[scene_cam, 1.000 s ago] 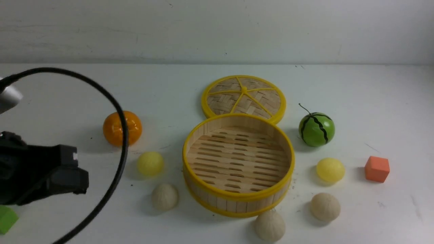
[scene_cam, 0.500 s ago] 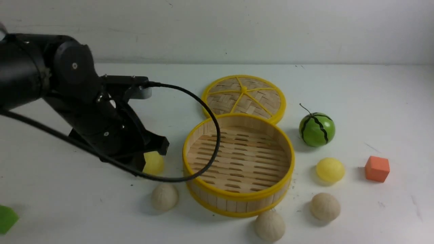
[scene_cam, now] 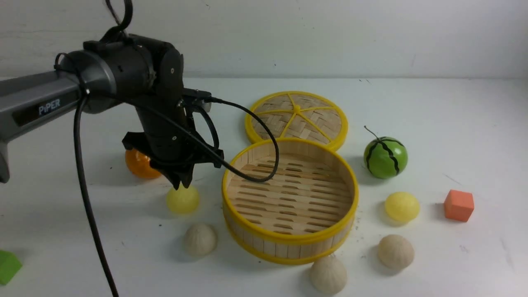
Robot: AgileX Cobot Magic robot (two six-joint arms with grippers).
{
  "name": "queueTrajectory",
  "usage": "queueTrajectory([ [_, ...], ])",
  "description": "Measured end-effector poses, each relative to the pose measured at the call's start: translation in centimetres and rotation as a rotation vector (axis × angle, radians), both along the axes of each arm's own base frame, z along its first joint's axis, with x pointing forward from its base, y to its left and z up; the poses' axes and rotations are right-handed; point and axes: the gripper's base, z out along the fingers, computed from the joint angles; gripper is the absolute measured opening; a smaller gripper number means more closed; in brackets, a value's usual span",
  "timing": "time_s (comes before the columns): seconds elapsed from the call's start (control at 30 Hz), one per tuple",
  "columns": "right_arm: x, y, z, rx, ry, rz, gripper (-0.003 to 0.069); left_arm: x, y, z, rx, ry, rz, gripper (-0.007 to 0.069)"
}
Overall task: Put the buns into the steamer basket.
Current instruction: Use the left arm to grab a steamed stuffed bun
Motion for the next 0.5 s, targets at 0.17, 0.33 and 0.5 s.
queueTrajectory([
  [0.17,0.0,0.0,0.0,0.000,0.000,0.000,0.0239,0.5,0.0,-1.5,0.030,0.032,-0.004,0.0275],
  [0.33,0.0,0.0,0.0,0.000,0.000,0.000,0.0239,0.8,-0.1,-2.3,0.031,0.032,-0.006,0.0288],
  [0.5,0.0,0.0,0.0,0.000,0.000,0.000,0.0239,1.1,-0.2,-3.0,0.033,0.031,-0.008,0.0277],
])
